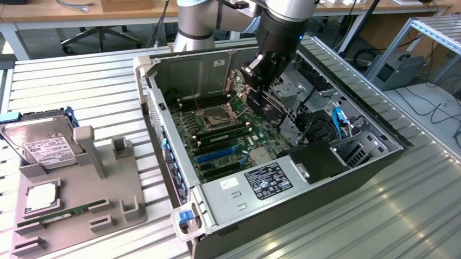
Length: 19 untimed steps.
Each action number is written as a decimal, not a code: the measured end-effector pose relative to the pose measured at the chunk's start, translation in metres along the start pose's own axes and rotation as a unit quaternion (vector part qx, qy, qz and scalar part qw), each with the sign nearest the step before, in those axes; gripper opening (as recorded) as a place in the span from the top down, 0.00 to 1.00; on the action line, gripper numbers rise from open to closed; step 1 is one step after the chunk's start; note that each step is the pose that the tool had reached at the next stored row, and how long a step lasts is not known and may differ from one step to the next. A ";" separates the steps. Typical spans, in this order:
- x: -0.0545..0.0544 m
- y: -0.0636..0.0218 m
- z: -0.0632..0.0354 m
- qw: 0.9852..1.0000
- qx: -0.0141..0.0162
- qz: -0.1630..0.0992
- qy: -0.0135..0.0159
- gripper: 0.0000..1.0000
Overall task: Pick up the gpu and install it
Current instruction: 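Insert the gpu into the slot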
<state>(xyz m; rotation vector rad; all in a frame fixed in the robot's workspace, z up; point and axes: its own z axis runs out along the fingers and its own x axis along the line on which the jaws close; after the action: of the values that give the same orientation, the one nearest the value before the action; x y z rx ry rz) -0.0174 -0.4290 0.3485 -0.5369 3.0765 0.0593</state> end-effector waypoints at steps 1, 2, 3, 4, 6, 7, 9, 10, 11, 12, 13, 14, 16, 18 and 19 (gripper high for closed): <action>0.000 0.0000 0.0000 1.000 0.000 -0.001 0.000 0.73; 0.000 0.0000 0.0000 1.000 0.000 -0.003 0.000 0.73; 0.000 0.0000 0.0000 1.000 0.000 -0.004 0.000 0.73; 0.000 0.0000 0.0000 1.000 0.000 -0.006 0.000 0.73; 0.000 0.0000 0.0000 1.000 0.000 -0.008 0.000 0.73; 0.000 0.0000 0.0000 1.000 0.000 -0.009 0.000 0.73; 0.000 0.0000 0.0000 1.000 0.000 -0.012 0.000 0.73; 0.000 0.0000 0.0000 1.000 0.000 -0.013 0.000 0.73; 0.000 0.0000 0.0000 1.000 0.000 -0.014 0.000 0.73; 0.000 0.0000 0.0000 1.000 0.000 -0.016 0.001 0.73; 0.000 0.0000 0.0000 1.000 0.000 -0.017 0.001 0.73; 0.000 0.0000 0.0000 1.000 0.000 -0.018 0.001 0.73; 0.000 0.0000 0.0000 1.000 0.000 -0.020 0.001 0.73; 0.000 0.0000 0.0000 1.000 -0.001 -0.023 0.001 0.73; 0.000 0.0000 0.0000 1.000 -0.001 -0.024 0.001 0.73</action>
<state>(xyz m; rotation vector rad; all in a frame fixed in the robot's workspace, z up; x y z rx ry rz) -0.0174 -0.4289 0.3485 -0.6118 3.0634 0.0600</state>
